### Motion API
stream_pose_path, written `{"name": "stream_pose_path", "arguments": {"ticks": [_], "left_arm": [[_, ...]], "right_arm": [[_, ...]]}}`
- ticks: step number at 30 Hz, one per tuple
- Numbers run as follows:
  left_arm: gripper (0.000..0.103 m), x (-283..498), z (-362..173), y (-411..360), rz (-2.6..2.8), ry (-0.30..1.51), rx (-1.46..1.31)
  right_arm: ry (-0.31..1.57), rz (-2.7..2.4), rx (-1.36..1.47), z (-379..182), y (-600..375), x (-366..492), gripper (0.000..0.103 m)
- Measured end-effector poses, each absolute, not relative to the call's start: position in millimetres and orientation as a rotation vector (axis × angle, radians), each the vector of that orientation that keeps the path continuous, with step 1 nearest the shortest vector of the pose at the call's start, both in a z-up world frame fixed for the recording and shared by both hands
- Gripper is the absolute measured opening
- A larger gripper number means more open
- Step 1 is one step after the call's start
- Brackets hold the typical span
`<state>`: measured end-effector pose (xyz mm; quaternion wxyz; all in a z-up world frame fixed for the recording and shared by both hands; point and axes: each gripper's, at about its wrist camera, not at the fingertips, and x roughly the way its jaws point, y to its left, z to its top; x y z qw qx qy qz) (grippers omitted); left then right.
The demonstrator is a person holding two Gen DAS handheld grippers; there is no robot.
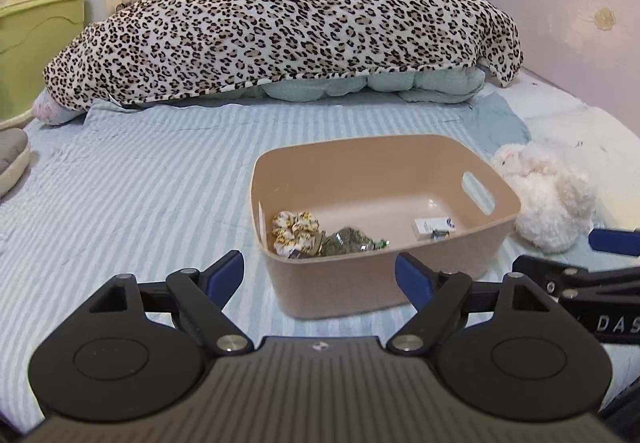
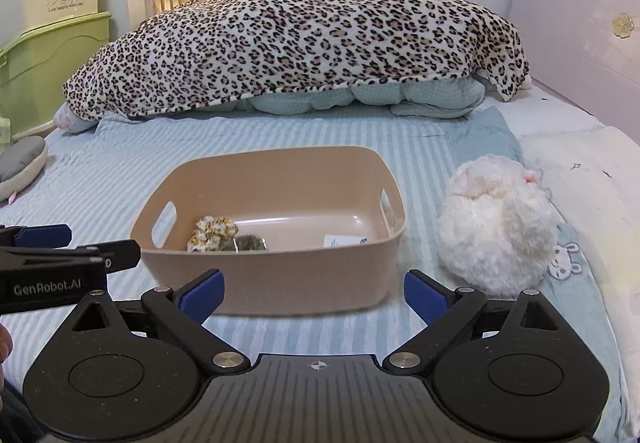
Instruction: Organize objects
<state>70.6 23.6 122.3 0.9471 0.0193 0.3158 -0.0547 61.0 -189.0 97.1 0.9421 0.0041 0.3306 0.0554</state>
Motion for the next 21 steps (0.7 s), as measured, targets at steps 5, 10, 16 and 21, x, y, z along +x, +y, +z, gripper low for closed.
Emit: {"name": "stream_pose_path", "arguments": {"ticks": [5,10,16,21], "left_arm": [[0.083,53.4,113.4,26.4,-0.113,0.666,0.02],[0.083,34.6,111.4,25.7,-0.119,0.664,0.027],[0.083,12.8,117.4,21.3,-0.149,0.65,0.038],[0.083,-2.8,119.4,19.7,-0.153,0.655,0.029]], "right_arm": [[0.668,0.115,-0.007,97.3,-188.9,39.0,0.1],[0.665,0.105,-0.016,96.1,-192.4,19.9,0.102],[0.682,0.112,-0.013,92.8,-194.8,1.8,0.102],[0.689,0.117,-0.019,89.3,-192.5,-13.8,0.103]]}}
